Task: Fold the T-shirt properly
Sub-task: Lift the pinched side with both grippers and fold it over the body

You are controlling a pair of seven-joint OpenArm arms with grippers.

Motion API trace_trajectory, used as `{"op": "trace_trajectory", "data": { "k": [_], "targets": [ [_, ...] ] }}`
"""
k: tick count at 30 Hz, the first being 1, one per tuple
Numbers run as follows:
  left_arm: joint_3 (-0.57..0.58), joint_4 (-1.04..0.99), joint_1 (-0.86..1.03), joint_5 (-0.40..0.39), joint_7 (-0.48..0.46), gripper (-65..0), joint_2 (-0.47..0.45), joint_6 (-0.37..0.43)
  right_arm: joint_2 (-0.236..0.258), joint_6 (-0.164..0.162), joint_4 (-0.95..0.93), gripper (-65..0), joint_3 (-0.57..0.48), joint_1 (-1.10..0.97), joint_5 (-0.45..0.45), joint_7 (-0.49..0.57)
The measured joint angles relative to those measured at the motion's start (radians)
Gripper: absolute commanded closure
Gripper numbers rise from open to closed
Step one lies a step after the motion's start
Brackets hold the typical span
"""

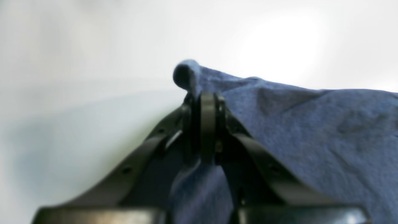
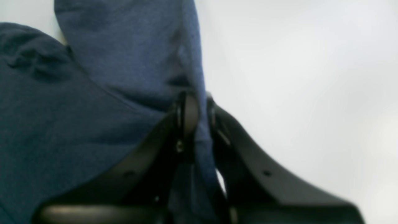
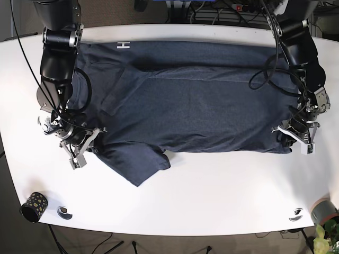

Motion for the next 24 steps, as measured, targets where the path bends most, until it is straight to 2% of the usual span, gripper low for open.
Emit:
{"op": "trace_trajectory", "data": {
  "k": [7,14,16,19,24],
  "targets": [
    [0.0,0.156,0.097,-0.068,0.021,0.0,0.0,0.004,0.007,-0.002,0.2,0.0,0.0,-0.092,-0.002,-0.062],
    [-0.099,0.325,0.159,-0.09,0.146,0.0,0.008,-0.003,0.007,-0.003,0.392,0.0,0.005,-0.182,-0.003,-0.11],
    [-0.114,0.371,0.182,-0.087,0.173,0.0,0.001,0.003,0.001,0.01,0.454,0.0,0.05,-0.218,0.005,-0.138],
    [-0.114,0.42,0.217,-0.087,0.186,0.0,0.001,0.003,-0.013,0.005,0.525,0.0,0.131,-0.257,0.01,-0.186],
    [-0.112,0.491,0.285,-0.095,0.187,0.0,0.01,-0.008,-0.018,0.005,0.61,0.0,0.179,-0.313,0.0,-0.229]
  ]
}}
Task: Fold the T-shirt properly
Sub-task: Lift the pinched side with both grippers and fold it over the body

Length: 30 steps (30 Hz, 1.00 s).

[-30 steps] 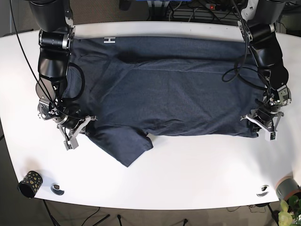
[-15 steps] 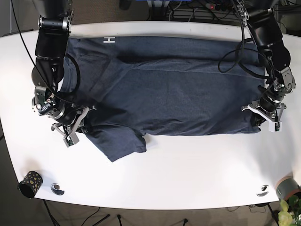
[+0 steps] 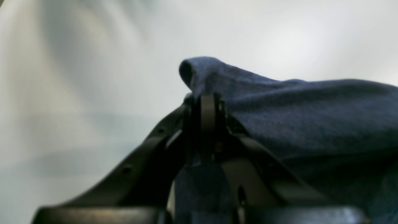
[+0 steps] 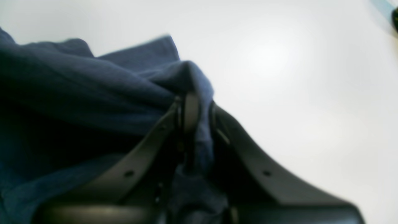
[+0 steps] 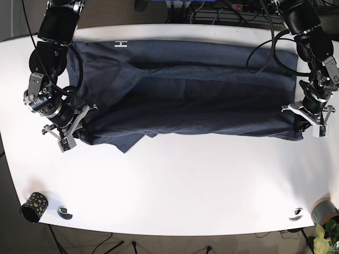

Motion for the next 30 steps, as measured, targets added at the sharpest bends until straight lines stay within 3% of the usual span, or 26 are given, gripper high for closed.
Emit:
{"op": "trace_trajectory", "data": {
  "k": [12,22,28,30],
  "targets": [
    [-0.022,0.153,0.202,-0.026,0.001,0.0,-0.001,-0.003,-0.013,0.008,0.18,0.0,0.074,-0.228,0.008,-0.007],
    [-0.07,0.151,0.298,-0.104,0.0,0.0,-0.009,0.0,-0.077,0.01,0.181,0.0,0.136,-0.33,0.014,-0.003],
    [-0.069,0.151,0.336,-0.096,0.0,-0.7,-0.009,0.0,-0.108,0.01,0.181,-22.8,0.147,-0.375,0.014,-0.003],
    [-0.068,0.151,0.347,-0.095,0.0,-5.4,-0.009,0.0,-0.119,0.01,0.181,-29.8,0.148,-0.39,0.014,-0.003]
  ]
}}
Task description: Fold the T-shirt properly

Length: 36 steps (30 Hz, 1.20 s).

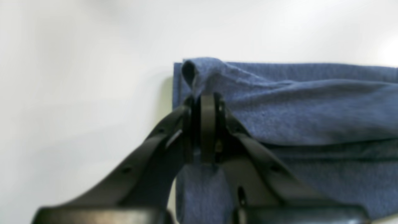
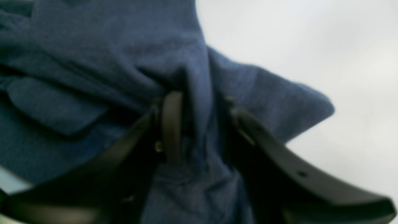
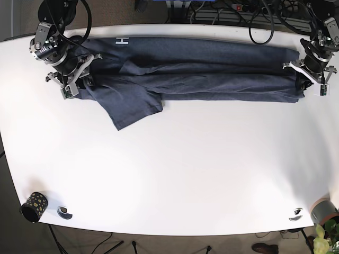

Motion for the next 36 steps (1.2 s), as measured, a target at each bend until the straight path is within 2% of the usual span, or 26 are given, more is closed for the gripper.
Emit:
{"op": "trace_trajectory", "data": {
  "k": [1,5,7,8,16,26,32,36],
  "targets": [
    [0.001,0.0,0.002,0.0,0.0,-9.2,0.0,0.0,-0.005,0.0,0.0,-31.7,0.002,-0.002,0.0,0.0],
    [0.002,-0.001,0.002,0.004,0.0,-35.7,-0.001,0.002,-0.055,-0.003,0.011,-38.5,0.05,-0.002,-0.013,-0.011],
    [0.002,-0.001,0.0,0.023,0.0,-44.7,-0.001,0.004,-0.085,-0.003,0.045,-40.9,0.074,-0.001,-0.015,-0.027],
    [0.002,-0.001,0.0,0.031,0.0,-46.8,0.0,0.004,-0.095,-0.003,0.064,-41.9,0.077,0.0,-0.016,-0.044],
    [0.003,0.003,-0.005,0.05,0.0,-43.8,0.001,0.004,-0.103,-0.003,0.104,-44.5,0.005,0.136,-0.017,-0.083],
    [0.059,0.0,-0.001,0.047,0.0,-42.1,0.006,0.0,-0.027,-0.018,-0.229,-44.5,-0.145,0.357,-0.02,-0.087],
    [0.057,-0.06,-0.004,0.05,-0.004,-42.1,0.001,0.011,-0.007,-0.018,-0.43,-44.1,-0.215,0.454,-0.022,-0.081],
    [0.063,-0.12,-0.01,0.048,-0.002,-42.1,0.006,0.01,0.015,-0.019,-0.522,-44.1,-0.256,0.484,-0.021,-0.01]
  ]
}}
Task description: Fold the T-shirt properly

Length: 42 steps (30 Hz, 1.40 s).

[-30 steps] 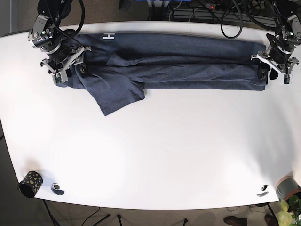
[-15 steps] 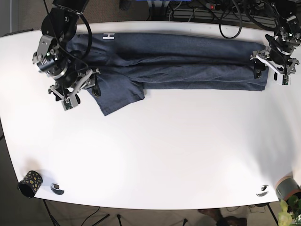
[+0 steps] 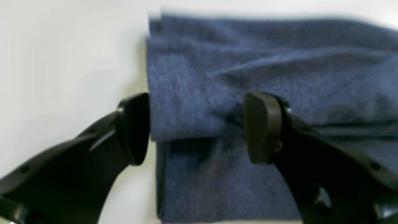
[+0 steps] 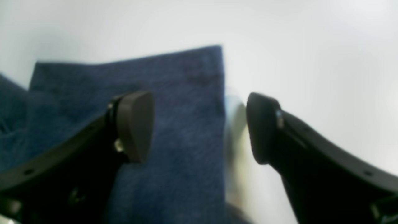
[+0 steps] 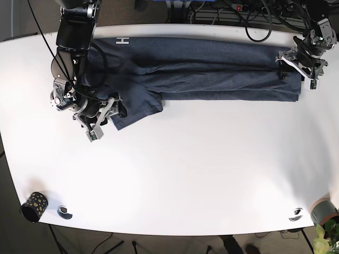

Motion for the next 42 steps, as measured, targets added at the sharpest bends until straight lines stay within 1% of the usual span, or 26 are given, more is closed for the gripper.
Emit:
{"op": "trace_trajectory", "data": {
  "k": [4,10,12,13,16,18,20,21,24,25,28,31,34,41,42],
  "targets": [
    [-0.001,-0.019,-0.022,0.0,-0.006,-42.1,0.0,0.0,0.017,0.001,-0.063,-43.9,-0.035,0.014,0.011,0.082],
    [-0.001,-0.066,-0.022,-0.01,-0.025,-42.1,-0.002,-0.003,0.026,0.001,-0.077,-43.6,-0.069,0.016,0.023,0.093],
    [-0.001,-0.066,-0.024,-0.01,-0.024,-42.1,-0.003,-0.003,0.021,0.0,-0.06,-42.2,-0.078,0.003,0.025,0.09],
    [-0.001,-0.067,-0.026,-0.009,-0.023,-42.1,-0.003,-0.003,0.013,0.0,-0.05,-40.1,-0.078,-0.003,0.026,0.091],
    [-0.001,-0.067,-0.025,-0.008,-0.023,-42.1,-0.003,-0.003,-0.009,0.001,-0.014,-29.6,-0.078,-0.023,0.022,0.081],
    [-0.001,-0.068,-0.025,-0.009,-0.025,-42.1,-0.003,-0.003,-0.017,0.001,-0.011,-20.1,-0.08,-0.025,0.022,0.079],
    [-0.001,-0.068,-0.025,-0.01,-0.024,-42.1,-0.003,-0.003,-0.017,0.001,-0.011,-14.3,-0.081,-0.023,0.02,0.072],
    [-0.001,-0.068,-0.025,-0.01,-0.024,-42.1,-0.003,-0.003,-0.017,0.001,-0.011,-10.3,-0.08,-0.022,0.02,0.069],
    [-0.001,-0.068,-0.025,-0.01,-0.024,-42.1,-0.003,-0.003,-0.012,0.0,-0.014,-1.9,-0.08,-0.019,0.01,0.065],
    [-0.002,-0.066,-0.025,-0.01,-0.023,-42.1,-0.003,-0.003,-0.012,0.0,-0.014,0.0,-0.08,-0.02,0.007,0.063],
    [-0.003,-0.05,-0.022,-0.01,-0.011,-42.1,-0.002,-0.003,-0.013,0.0,0.012,0.0,-0.085,-0.029,0.004,0.052],
    [-0.005,-0.023,-0.021,-0.007,-0.003,-42.1,-0.002,-0.003,-0.013,0.0,0.083,0.0,-0.084,-0.058,0.003,0.047],
    [-0.005,-0.006,-0.024,-0.007,-0.005,-42.1,-0.003,-0.003,-0.012,0.001,0.194,0.0,-0.082,-0.101,0.006,0.048],
    [-0.002,-0.004,-0.022,-0.003,-0.001,-42.1,-0.002,-0.003,-0.013,0.002,0.5,0.0,-0.077,-0.233,0.007,-0.028],
    [-0.002,-0.004,-0.023,-0.002,-0.001,-42.1,-0.002,-0.003,-0.012,0.007,0.539,0.0,-0.066,-0.262,0.014,-0.032]
  ]
}}
